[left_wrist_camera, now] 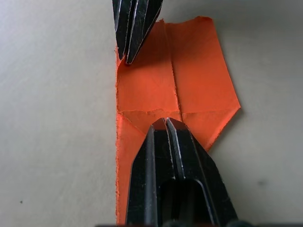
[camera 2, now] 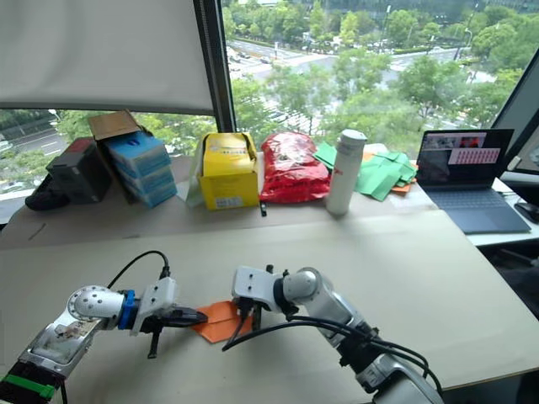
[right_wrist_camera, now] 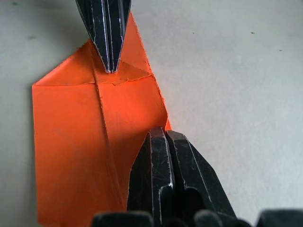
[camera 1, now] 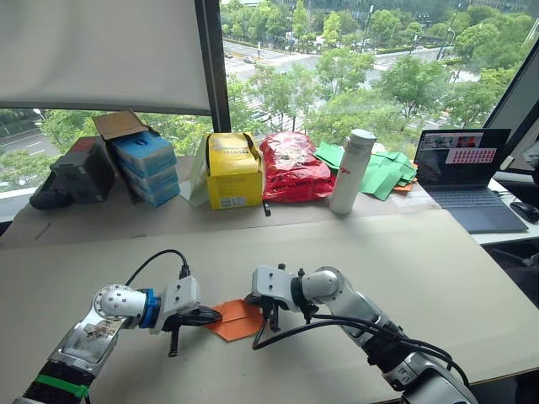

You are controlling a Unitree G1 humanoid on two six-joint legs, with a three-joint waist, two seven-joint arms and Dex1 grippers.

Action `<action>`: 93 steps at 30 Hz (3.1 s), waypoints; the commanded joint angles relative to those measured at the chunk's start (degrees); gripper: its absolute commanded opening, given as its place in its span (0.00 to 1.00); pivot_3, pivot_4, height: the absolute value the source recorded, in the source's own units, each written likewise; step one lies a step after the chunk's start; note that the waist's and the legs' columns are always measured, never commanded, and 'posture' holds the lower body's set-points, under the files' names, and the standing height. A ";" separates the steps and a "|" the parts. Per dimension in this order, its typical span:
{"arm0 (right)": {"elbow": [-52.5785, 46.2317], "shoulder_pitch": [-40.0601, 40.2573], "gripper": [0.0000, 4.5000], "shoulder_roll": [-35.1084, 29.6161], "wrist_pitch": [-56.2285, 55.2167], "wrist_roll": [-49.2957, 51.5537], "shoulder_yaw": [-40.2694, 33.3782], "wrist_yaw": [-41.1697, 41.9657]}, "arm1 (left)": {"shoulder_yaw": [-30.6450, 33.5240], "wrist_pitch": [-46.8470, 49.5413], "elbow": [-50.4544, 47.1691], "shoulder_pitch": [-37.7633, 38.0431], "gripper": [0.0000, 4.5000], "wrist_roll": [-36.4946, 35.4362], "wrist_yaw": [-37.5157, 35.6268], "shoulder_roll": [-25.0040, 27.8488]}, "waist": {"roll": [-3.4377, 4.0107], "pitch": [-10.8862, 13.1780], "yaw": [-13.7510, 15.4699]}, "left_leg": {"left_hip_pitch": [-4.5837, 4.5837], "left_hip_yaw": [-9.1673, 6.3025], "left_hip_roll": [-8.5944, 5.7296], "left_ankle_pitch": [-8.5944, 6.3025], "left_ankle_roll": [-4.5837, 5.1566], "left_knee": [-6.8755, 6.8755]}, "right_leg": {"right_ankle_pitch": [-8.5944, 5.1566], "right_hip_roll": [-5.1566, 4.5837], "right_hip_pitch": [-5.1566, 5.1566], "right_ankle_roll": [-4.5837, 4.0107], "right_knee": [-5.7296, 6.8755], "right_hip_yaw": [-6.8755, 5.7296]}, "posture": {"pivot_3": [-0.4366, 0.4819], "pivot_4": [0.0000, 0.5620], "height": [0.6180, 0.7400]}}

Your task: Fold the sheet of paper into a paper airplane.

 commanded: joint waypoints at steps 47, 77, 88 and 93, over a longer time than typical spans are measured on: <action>-2.02 2.13 0.00 -5.95 3.99 -3.31 4.86 3.73 | -3.61 1.26 -2.85 1.38 0.00 4.79 2.68 -0.17 | 0.10 -0.02 0.20 | 0.58 -0.05 0.00 -0.11 0.18 -0.34 | -0.02 -0.03 0.69 0.02 -0.73 -0.01 | 0.48 0.27 1.00; -13.60 2.42 0.00 -12.20 4.40 5.01 -5.25 3.66 | -4.49 0.05 -1.59 -0.53 0.00 5.87 3.11 -0.45 | 0.12 -0.06 1.27 | 0.48 -0.04 0.00 -0.12 0.22 -0.34 | -0.04 -0.07 0.79 0.06 -0.85 0.01 | 0.48 0.27 1.00; -10.60 0.86 0.00 -5.80 4.71 2.42 -0.87 1.41 | -4.27 1.19 -2.92 -1.11 0.00 5.34 3.06 -0.62 | 0.12 -0.03 0.64 | 0.42 -0.04 0.02 -0.10 0.17 -0.65 | -0.04 -0.06 0.65 0.04 -0.87 0.10 | 0.48 0.27 1.00; -3.87 -0.20 0.00 -3.90 5.56 -1.79 1.67 -0.82 | -4.03 3.42 -5.82 -0.85 0.00 4.31 3.09 -0.66 | 0.12 -0.02 0.18 | 0.44 -0.02 0.02 -0.09 0.16 -0.65 | -0.04 -0.04 0.65 0.04 -0.84 0.06 | 0.48 0.27 1.00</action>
